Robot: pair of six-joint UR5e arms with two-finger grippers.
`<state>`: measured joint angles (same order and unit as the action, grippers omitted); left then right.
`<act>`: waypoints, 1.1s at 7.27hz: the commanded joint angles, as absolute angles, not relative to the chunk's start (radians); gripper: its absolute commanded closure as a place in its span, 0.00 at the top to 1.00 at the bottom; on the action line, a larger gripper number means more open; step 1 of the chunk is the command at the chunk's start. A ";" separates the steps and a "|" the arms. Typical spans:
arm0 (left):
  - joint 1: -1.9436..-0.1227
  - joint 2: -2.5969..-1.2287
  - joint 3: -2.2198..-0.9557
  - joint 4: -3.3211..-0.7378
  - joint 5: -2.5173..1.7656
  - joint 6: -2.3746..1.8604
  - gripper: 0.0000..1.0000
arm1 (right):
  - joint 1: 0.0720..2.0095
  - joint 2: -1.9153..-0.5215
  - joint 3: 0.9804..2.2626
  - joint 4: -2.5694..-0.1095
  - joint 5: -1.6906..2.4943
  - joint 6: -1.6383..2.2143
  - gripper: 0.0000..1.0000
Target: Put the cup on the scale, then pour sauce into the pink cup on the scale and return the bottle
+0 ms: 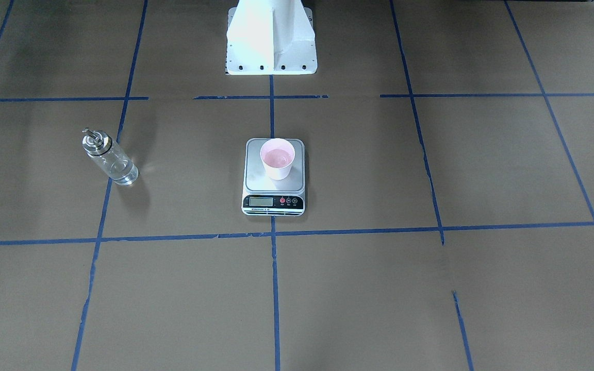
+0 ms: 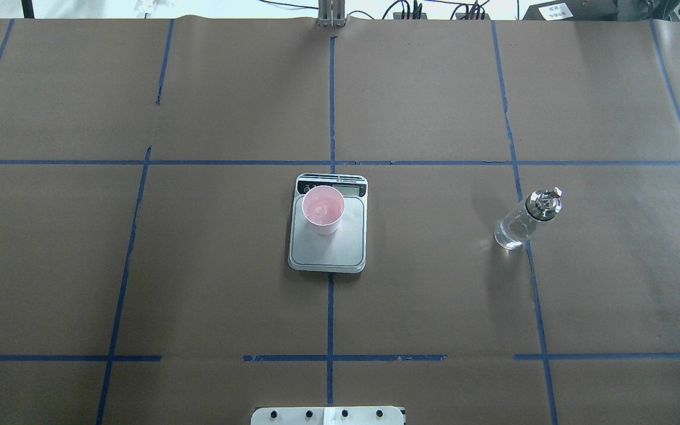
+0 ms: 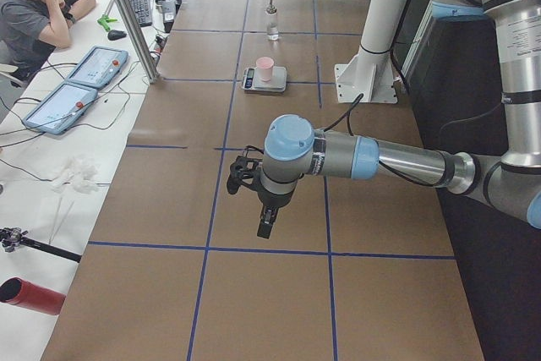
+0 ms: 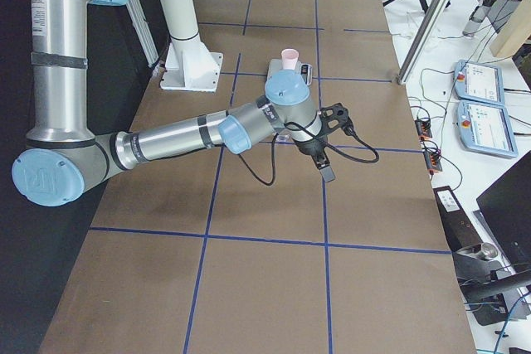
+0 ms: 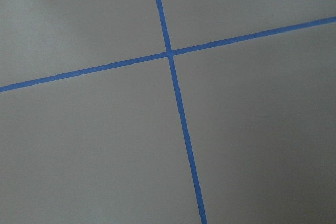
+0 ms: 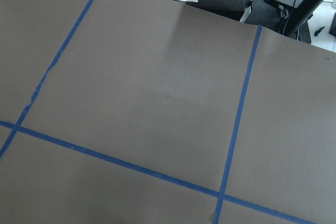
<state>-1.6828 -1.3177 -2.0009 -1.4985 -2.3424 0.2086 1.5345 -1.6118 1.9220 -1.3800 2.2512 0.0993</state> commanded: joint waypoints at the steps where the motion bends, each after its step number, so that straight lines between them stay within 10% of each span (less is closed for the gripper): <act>1: -1.683 -1.318 -1.997 -1.500 -2.342 0.209 1.00 | 1.549 -1.696 1.924 -1.528 2.256 0.098 1.00; 8: -1.649 -1.319 -1.977 -1.500 -2.342 0.209 1.00 | 1.537 -1.769 1.908 -1.614 2.311 0.083 1.00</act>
<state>-1.6675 -1.3179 -1.9839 -1.5002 -2.3422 0.2086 1.5433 -1.7698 1.9111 -1.6116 2.2849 0.0848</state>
